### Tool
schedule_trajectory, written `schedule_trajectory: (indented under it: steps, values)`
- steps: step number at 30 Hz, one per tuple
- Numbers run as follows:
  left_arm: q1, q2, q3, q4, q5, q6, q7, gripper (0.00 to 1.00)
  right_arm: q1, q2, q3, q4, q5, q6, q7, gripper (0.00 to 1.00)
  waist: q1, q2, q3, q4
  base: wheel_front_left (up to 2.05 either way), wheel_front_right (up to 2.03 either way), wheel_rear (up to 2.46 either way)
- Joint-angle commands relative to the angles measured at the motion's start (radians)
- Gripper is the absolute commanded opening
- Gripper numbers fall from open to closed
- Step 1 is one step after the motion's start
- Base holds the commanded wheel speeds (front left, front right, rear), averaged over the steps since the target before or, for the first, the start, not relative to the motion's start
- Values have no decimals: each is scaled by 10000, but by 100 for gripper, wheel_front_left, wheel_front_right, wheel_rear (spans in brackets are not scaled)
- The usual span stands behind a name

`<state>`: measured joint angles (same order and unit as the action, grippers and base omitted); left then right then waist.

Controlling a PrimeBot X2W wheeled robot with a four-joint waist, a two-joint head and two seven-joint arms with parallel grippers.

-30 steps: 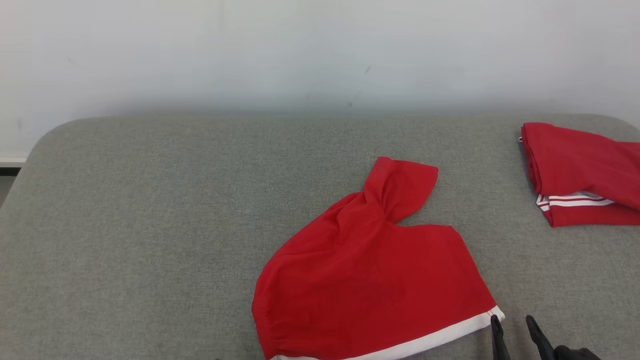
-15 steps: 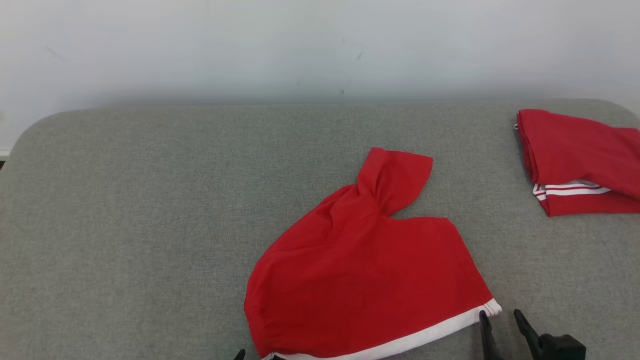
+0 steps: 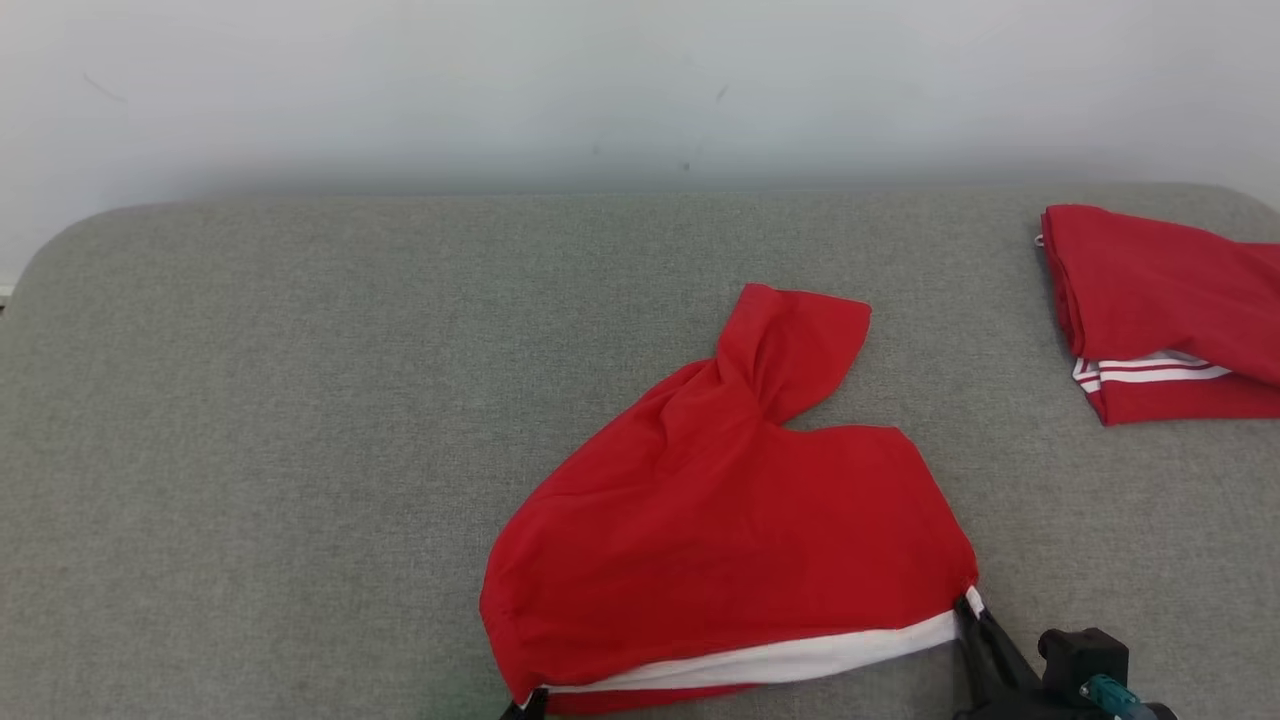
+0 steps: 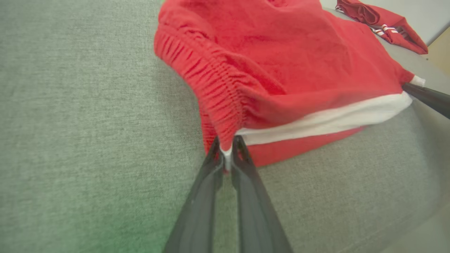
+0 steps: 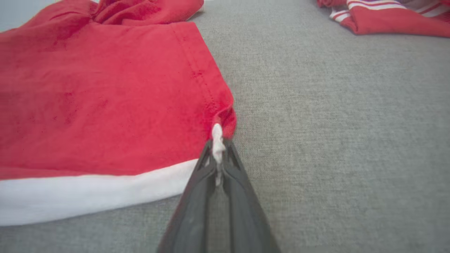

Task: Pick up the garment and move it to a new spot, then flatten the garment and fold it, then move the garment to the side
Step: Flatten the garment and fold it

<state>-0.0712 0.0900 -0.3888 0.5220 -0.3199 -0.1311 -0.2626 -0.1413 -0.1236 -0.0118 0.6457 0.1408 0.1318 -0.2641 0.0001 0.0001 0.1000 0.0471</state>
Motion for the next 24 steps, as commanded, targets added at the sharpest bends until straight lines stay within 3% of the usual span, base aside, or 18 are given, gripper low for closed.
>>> schedule_trajectory:
  steps: [1,17,24]
  values:
    - [-78,107,22,-53,-139,17,-29,0,63,-4,-4,-49,90,-28,4,0,-1,-1,-28,27,0,0,0]
    - [861,556,45,-2049,-152,21,-29,0,1229,84,11,-2266,960,-28,3,0,-1,-1,49,15,0,0,0]
    - [-529,1432,-64,-3206,-253,21,-29,0,-17,-522,643,-3007,1514,-28,89,0,-1,-1,351,-93,0,0,0]
